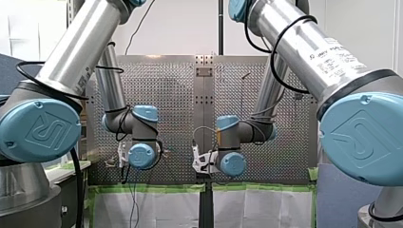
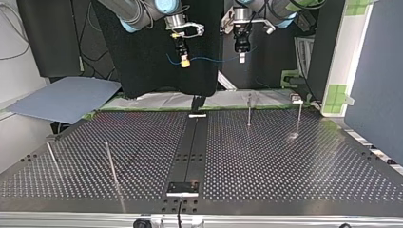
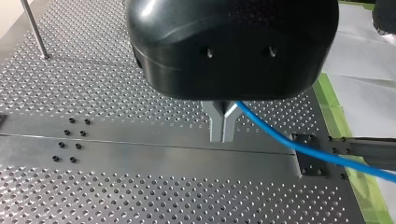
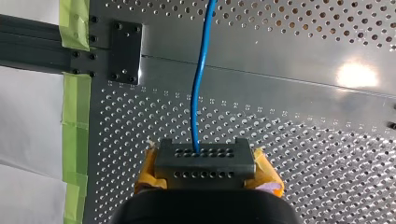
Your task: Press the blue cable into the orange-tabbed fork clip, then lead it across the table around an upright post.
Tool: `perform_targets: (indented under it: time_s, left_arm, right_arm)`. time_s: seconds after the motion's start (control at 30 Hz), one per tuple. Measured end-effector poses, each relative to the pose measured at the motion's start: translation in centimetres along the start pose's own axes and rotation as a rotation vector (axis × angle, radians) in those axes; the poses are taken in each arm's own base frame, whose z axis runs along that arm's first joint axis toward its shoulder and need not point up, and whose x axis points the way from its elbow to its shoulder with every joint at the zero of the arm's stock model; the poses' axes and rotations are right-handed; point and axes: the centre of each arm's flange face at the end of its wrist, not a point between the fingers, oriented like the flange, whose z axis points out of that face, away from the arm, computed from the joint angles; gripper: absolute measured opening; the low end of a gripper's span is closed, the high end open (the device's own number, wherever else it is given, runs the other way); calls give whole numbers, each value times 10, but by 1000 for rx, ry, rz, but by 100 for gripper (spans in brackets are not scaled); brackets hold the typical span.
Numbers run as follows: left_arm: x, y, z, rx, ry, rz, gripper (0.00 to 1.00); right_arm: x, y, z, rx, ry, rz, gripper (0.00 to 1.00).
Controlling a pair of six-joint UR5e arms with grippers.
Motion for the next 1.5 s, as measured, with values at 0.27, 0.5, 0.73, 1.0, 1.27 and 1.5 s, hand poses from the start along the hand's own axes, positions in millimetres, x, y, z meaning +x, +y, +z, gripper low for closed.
perform_targets:
  time_s: [0.27,0.5,0.73,1.0,1.27,1.5]
  left_arm:
    - [0,0,0,0,0,0,0]
    - [0,0,0,0,0,0,0]
    - [1,-1,0,5,2,4,0]
    - [-20,-35,3,104,-25,-18,0]
    - [-63,-52,22,102,-80,-83,0]
    - [-85,-36,25,21,-82,-71,0]
  right_arm:
    - [0,0,0,0,0,0,0]
    - [0,0,0,0,0,0,0]
    - [0,0,0,0,0,0,0]
    - [28,15,12,-5,14,62,0]
    - [81,21,29,23,65,152,0]
    - [111,36,29,11,74,218,0]
